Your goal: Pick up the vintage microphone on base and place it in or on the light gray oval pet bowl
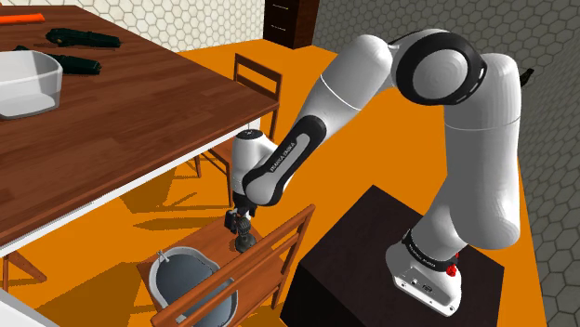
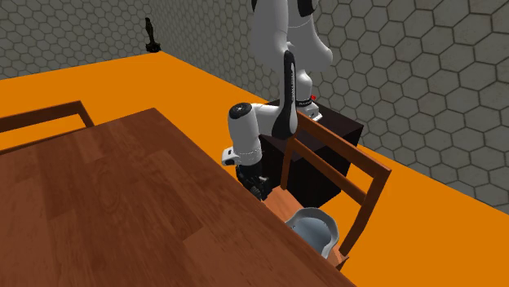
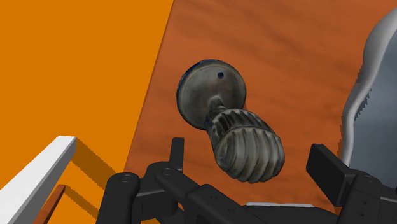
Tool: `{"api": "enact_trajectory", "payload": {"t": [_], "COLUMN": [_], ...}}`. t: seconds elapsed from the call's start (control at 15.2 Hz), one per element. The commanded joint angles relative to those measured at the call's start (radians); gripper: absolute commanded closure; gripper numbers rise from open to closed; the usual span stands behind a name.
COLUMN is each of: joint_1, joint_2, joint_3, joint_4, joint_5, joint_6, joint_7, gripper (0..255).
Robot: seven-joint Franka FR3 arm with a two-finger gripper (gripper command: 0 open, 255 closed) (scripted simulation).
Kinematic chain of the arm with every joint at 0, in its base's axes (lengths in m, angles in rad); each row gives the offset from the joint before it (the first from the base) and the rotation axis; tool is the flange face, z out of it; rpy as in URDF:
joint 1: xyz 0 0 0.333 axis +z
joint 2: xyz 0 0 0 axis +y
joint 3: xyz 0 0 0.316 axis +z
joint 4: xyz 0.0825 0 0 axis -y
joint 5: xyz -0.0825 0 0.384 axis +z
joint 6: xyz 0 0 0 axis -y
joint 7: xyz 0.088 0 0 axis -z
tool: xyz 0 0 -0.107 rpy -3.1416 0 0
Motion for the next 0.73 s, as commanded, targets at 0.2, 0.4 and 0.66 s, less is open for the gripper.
{"api": "enact_trajectory", "payload": {"t": [0.2, 0.4, 0.66], "joint_1": [0.0, 0.0, 0.0], "joint_2": [0.004, 0.004, 0.004], "joint_3": [-0.001, -0.001, -0.001], "joint_4": [0.001, 0.001, 0.001], "joint_5": [-0.001, 0.0, -0.001], "joint_6": [0.003, 0.003, 0.003], "joint_7": [-0.001, -0.001, -0.001], "gripper": [0, 255, 255]}}
